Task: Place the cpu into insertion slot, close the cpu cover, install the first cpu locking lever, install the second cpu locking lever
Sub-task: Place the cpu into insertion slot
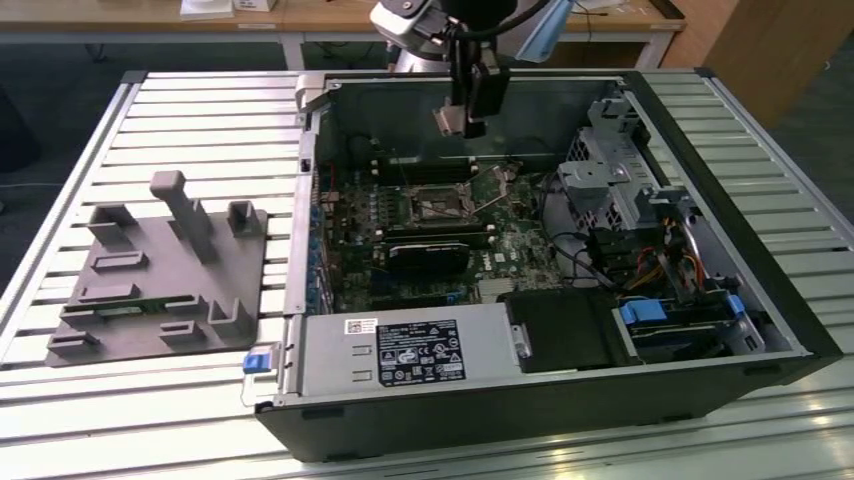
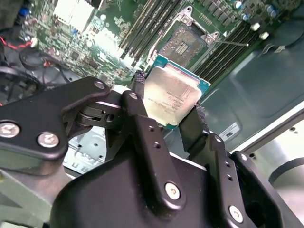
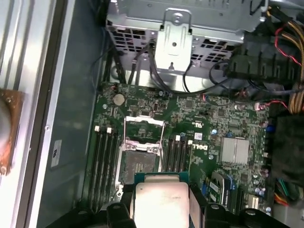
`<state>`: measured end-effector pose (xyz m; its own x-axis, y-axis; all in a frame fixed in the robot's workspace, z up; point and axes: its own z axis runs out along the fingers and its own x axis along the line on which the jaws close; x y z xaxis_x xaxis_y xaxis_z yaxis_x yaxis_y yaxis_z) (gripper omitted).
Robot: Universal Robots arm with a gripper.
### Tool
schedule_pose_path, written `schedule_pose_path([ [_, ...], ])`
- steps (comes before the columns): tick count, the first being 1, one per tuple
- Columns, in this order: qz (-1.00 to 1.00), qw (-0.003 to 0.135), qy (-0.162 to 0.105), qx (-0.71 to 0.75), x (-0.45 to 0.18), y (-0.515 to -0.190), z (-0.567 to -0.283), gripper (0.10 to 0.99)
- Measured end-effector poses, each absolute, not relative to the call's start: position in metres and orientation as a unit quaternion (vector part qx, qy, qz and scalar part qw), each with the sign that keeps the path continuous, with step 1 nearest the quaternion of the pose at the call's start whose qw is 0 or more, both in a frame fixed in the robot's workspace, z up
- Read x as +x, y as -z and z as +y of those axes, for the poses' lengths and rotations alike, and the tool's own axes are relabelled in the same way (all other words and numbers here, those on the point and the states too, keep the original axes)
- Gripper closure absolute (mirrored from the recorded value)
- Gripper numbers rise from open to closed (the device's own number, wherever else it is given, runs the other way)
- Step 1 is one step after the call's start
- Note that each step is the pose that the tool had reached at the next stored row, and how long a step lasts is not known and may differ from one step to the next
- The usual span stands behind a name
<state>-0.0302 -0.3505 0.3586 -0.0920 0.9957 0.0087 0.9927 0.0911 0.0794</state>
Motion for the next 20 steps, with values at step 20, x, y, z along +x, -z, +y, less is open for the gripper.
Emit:
schedule_pose_path([
  [20,0.624,0.03,-0.027,0.78,-0.0302,-0.3545,-0.3505,0.545],
])
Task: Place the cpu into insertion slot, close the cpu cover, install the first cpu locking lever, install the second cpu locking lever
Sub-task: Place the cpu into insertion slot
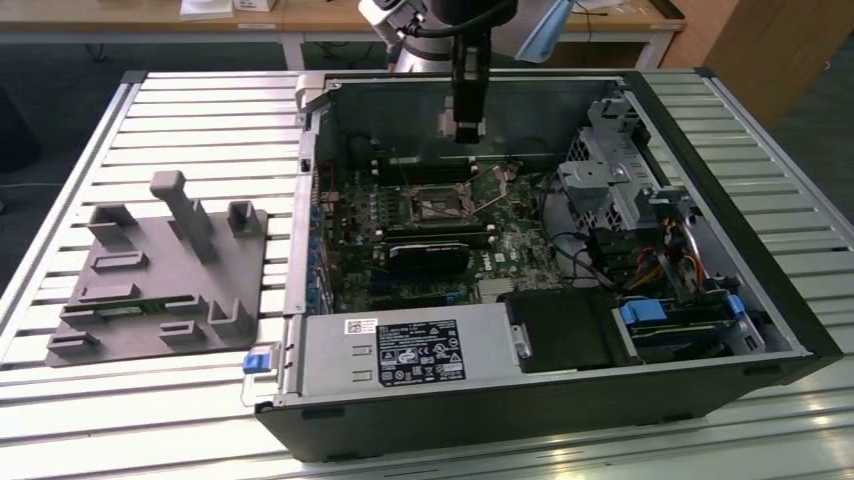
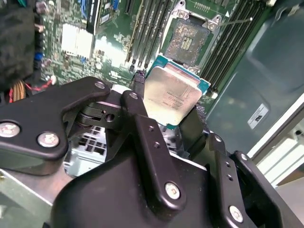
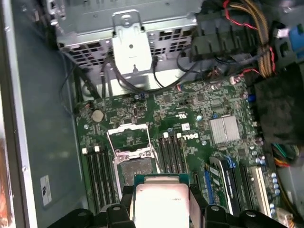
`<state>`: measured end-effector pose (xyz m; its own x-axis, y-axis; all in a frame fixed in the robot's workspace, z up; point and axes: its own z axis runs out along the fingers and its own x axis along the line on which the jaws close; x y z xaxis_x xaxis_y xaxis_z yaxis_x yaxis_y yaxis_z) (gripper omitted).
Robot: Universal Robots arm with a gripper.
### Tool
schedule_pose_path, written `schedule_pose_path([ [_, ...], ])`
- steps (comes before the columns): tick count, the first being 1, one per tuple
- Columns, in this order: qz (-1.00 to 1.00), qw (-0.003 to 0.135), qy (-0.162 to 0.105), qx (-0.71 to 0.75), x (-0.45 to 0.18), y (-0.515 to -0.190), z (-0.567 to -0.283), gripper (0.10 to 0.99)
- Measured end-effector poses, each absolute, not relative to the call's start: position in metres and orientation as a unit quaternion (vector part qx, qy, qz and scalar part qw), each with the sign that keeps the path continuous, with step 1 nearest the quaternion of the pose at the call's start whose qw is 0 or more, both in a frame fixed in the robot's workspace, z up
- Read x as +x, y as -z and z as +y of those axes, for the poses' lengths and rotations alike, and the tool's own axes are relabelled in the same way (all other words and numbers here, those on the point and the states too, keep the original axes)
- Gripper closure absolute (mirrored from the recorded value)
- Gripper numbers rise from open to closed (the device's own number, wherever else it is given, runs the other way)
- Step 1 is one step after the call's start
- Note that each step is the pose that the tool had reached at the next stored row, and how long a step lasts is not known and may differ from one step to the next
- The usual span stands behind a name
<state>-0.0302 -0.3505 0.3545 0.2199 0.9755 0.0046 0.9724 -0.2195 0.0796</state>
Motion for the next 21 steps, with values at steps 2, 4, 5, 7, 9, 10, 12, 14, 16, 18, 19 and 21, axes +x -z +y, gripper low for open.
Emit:
schedule_pose_path([
  [2,0.609,0.03,-0.026,0.792,-0.0303,-0.3539,-0.3505,0.545],
  [4,0.596,0.031,-0.025,0.802,-0.0302,-0.3534,-0.3504,0.545],
  [5,0.593,0.031,-0.025,0.804,-0.0302,-0.3534,-0.3504,0.545],
  [7,0.595,0.031,-0.025,0.803,-0.0302,-0.3531,-0.3504,0.545],
  [9,0.605,0.03,-0.026,0.795,-0.0303,-0.3526,-0.3504,0.545],
  [10,0.612,0.03,-0.026,0.79,-0.0303,-0.3523,-0.3504,0.545],
  [12,0.626,0.03,-0.027,0.779,-0.0303,-0.3517,-0.3504,0.545],
  [14,0.639,0.029,-0.027,0.768,-0.0303,-0.351,-0.3504,0.545],
  [16,0.648,0.029,-0.027,0.761,-0.0302,-0.3504,-0.3504,0.545],
  [18,0.652,0.029,-0.028,0.757,-0.0303,-0.3501,-0.3504,0.545],
  [19,0.653,0.029,-0.028,0.757,-0.0302,-0.3499,-0.3504,0.545],
  [21,0.653,0.029,-0.027,0.756,-0.0302,-0.3494,-0.3504,0.545],
])
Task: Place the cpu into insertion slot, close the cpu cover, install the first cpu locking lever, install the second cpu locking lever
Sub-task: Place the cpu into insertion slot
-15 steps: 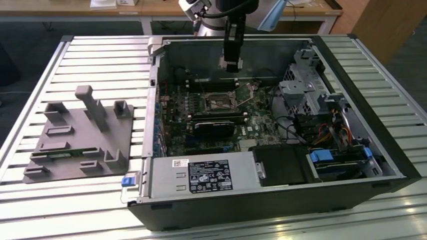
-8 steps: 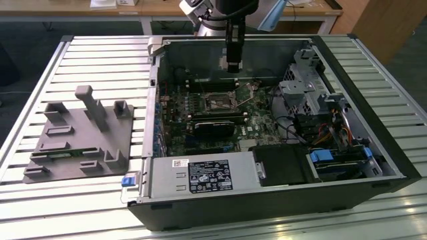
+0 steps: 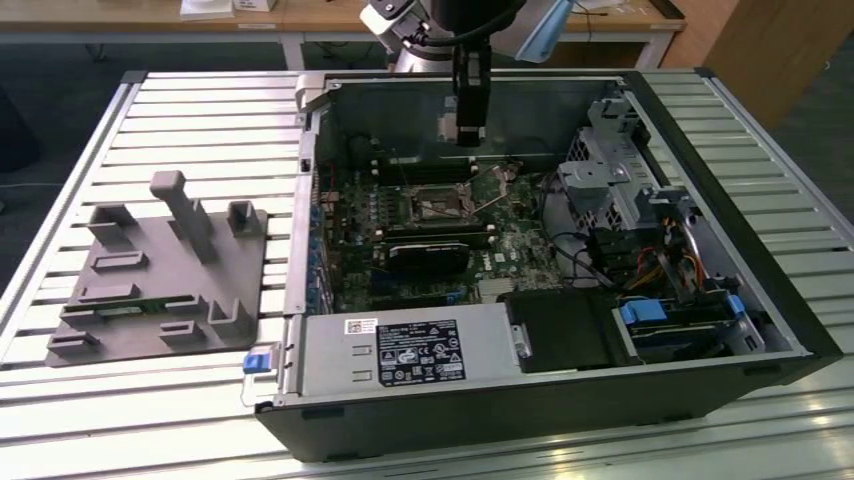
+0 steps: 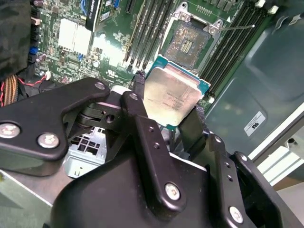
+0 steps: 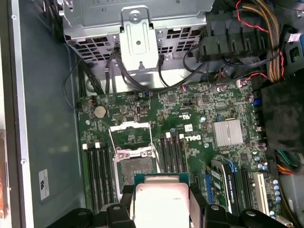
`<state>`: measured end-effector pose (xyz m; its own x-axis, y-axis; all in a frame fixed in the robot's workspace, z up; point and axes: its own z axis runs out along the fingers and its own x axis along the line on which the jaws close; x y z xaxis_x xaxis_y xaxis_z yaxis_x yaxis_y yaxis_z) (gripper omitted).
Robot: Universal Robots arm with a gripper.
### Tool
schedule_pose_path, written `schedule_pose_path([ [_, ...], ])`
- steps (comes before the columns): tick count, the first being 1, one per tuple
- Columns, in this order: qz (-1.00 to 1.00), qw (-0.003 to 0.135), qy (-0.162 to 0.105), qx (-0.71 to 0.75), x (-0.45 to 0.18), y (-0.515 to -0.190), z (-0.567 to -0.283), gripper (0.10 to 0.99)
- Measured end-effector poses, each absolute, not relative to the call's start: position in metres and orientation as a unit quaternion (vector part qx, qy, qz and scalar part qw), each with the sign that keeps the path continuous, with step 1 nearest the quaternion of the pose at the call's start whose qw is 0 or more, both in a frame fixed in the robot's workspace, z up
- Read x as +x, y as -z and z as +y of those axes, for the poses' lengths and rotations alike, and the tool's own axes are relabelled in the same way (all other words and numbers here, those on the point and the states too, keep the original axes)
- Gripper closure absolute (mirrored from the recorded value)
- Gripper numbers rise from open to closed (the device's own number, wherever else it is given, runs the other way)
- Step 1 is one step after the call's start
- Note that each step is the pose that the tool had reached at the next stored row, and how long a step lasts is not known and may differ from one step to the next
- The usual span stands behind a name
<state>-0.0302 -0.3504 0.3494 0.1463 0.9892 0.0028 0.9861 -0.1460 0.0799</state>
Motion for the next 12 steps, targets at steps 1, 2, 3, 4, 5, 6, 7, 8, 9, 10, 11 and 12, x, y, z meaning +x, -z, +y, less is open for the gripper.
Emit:
schedule_pose_path([
  [1,0.653,0.03,-0.028,0.756,-0.0304,-0.3492,-0.3504,0.545],
  [2,0.653,0.031,-0.029,0.756,-0.0305,-0.3486,-0.3504,0.545],
  [3,0.654,0.031,-0.029,0.756,-0.0304,-0.3478,-0.3504,0.545],
  [4,0.654,0.031,-0.029,0.755,-0.0304,-0.347,-0.3504,0.545],
  [5,0.655,0.031,-0.029,0.755,-0.0304,-0.3463,-0.3504,0.545],
  [6,0.655,0.031,-0.029,0.754,-0.0304,-0.3453,-0.3504,0.545],
  [7,0.656,0.031,-0.029,0.754,-0.0304,-0.3444,-0.3504,0.545],
  [8,0.656,0.031,-0.029,0.753,-0.0305,-0.3436,-0.3504,0.545],
  [9,0.657,0.031,-0.029,0.753,-0.0305,-0.3429,-0.3504,0.545],
  [10,0.658,0.031,-0.029,0.752,-0.0305,-0.3421,-0.3504,0.545],
  [11,0.658,0.031,-0.029,0.752,-0.0305,-0.3414,-0.3504,0.545],
  [12,0.659,0.031,-0.029,0.751,-0.0305,-0.3407,-0.3504,0.545],
])
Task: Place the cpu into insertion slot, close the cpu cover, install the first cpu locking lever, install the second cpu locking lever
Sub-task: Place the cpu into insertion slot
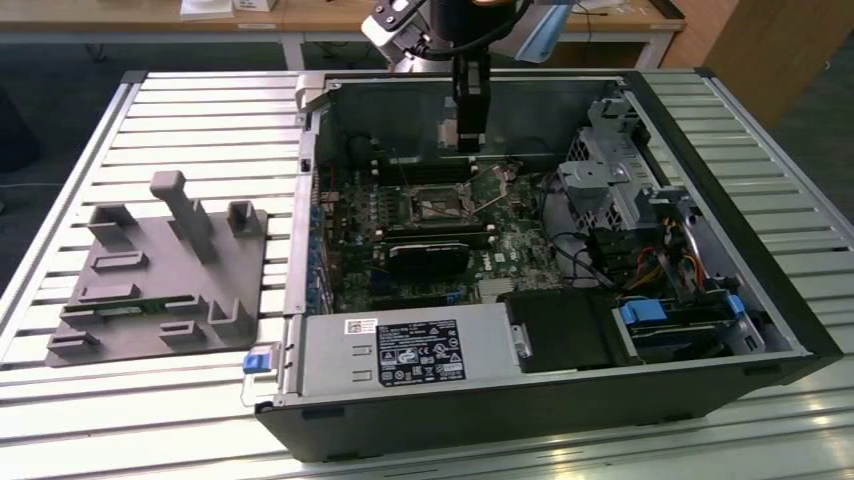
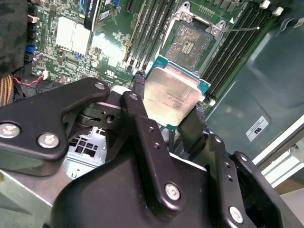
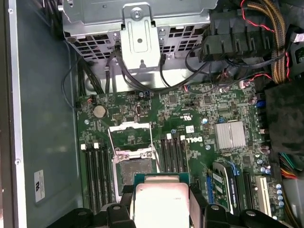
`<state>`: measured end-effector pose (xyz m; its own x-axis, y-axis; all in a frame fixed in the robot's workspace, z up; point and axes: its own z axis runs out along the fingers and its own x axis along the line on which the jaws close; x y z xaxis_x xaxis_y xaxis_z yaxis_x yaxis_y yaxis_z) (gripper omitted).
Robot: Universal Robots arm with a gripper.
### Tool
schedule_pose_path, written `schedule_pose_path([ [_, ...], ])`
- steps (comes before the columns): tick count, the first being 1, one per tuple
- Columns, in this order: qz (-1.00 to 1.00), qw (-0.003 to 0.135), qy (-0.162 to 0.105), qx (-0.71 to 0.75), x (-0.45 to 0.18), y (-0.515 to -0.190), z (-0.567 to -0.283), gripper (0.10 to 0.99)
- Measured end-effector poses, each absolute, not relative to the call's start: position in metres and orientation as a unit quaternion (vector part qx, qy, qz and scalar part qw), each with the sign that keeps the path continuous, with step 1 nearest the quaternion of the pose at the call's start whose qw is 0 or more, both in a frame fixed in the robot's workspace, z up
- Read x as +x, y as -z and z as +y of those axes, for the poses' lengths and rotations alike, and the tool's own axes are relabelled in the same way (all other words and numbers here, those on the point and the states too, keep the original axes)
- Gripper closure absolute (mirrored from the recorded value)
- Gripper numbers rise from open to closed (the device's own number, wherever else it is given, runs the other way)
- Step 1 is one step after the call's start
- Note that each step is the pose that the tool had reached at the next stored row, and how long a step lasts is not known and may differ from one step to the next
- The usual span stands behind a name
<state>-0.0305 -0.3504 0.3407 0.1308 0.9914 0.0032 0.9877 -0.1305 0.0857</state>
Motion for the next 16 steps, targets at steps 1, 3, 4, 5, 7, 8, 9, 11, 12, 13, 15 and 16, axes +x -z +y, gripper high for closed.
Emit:
schedule_pose_path([
  [1,0.659,0.031,-0.029,0.751,-0.0305,-0.34,-0.3504,0.545],
  [3,0.661,0.031,-0.03,0.749,-0.0305,-0.3385,-0.3504,0.545],
  [4,0.662,0.031,-0.03,0.748,-0.0305,-0.3379,-0.3504,0.545],
  [5,0.664,0.031,-0.03,0.747,-0.0304,-0.3373,-0.3504,0.545],
  [7,0.667,0.031,-0.03,0.744,-0.0304,-0.3361,-0.3503,0.545],
  [8,0.668,0.031,-0.03,0.742,-0.0304,-0.3355,-0.3503,0.545],
  [9,0.67,0.031,-0.03,0.741,-0.0305,-0.3348,-0.3503,0.545],
  [11,0.672,0.031,-0.03,0.739,-0.0304,-0.3336,-0.3502,0.545],
  [12,0.673,0.031,-0.03,0.738,-0.0304,-0.3331,-0.3502,0.545],
  [13,0.674,0.031,-0.03,0.737,-0.0304,-0.3325,-0.3502,0.545],
  [15,0.676,0.031,-0.03,0.735,-0.0304,-0.3315,-0.3502,0.545],
  [16,0.677,0.031,-0.03,0.735,-0.0305,-0.331,-0.3502,0.545],
])
